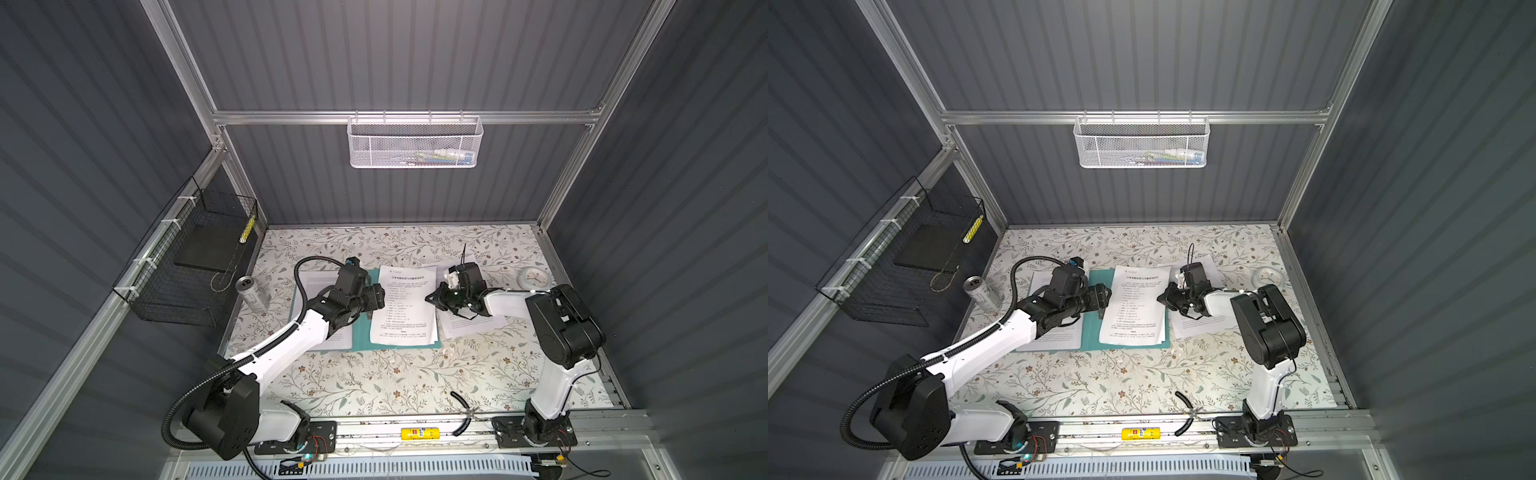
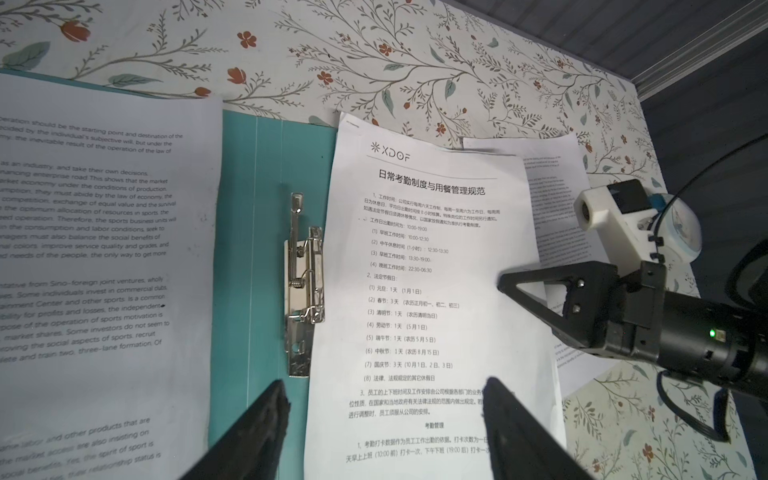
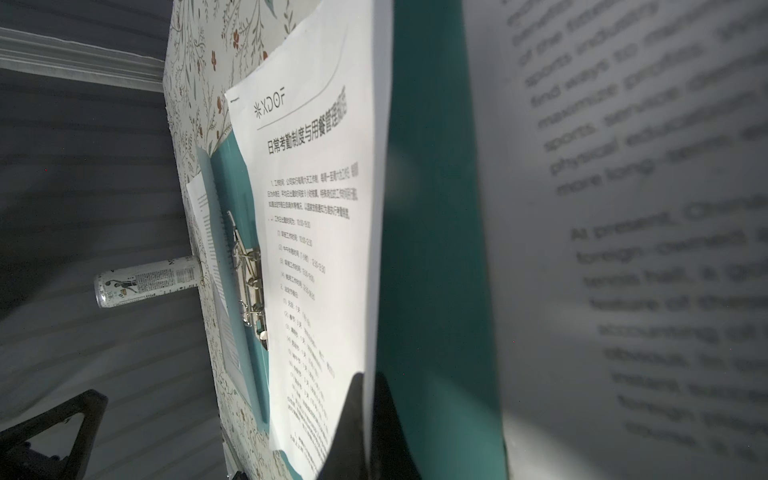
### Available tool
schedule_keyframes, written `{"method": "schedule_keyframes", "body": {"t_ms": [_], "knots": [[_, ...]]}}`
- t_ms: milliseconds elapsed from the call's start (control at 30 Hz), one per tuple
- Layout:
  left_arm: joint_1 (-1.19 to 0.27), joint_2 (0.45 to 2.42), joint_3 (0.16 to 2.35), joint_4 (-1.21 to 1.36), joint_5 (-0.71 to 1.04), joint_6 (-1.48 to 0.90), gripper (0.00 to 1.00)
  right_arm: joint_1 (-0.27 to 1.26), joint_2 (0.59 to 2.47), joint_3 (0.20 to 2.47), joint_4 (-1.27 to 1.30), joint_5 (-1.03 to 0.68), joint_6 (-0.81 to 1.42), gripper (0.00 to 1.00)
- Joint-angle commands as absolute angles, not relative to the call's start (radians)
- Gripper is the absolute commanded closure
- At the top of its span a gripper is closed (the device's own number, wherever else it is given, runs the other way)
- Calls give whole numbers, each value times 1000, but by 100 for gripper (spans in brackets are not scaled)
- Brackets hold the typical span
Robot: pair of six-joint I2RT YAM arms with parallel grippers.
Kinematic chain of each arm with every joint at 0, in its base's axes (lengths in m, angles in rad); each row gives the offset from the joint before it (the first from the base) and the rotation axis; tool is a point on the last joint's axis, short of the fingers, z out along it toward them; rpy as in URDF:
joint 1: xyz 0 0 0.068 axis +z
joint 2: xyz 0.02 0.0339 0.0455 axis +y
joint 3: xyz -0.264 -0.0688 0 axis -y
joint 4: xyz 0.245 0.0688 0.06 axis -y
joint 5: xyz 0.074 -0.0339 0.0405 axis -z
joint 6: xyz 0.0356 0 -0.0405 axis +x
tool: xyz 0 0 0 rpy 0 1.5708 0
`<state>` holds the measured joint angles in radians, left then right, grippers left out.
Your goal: Put the files into the folder
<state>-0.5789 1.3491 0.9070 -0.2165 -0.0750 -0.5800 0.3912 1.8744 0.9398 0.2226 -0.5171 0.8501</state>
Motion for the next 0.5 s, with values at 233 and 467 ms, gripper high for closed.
{"method": "schedule_keyframes", "body": {"t_ms": [233,467], "knots": [[-571,1370,913,-207,-61,-582,25,407,1908,1023,154,-542,755,100],[-571,1373,910,-206,-64,-586,25,408,1931,1050,124,-556,721,100]]}}
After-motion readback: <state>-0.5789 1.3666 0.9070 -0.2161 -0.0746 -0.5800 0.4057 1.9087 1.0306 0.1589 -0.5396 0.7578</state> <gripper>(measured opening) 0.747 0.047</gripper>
